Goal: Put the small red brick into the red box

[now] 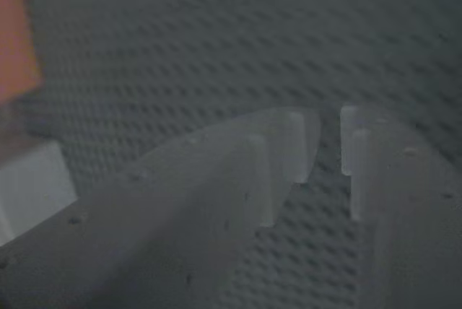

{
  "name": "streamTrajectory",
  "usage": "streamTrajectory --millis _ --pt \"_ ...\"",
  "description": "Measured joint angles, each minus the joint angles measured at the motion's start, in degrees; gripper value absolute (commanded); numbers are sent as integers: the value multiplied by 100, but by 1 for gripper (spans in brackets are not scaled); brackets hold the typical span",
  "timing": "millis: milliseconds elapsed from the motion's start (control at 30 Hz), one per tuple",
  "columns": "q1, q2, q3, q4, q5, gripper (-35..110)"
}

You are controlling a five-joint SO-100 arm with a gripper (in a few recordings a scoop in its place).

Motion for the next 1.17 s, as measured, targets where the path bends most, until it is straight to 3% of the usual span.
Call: streamTrajectory --millis 333,1167 --pt "-79 2522 1283 642 448 0" --pt "-185 2698 1301 668 694 0"
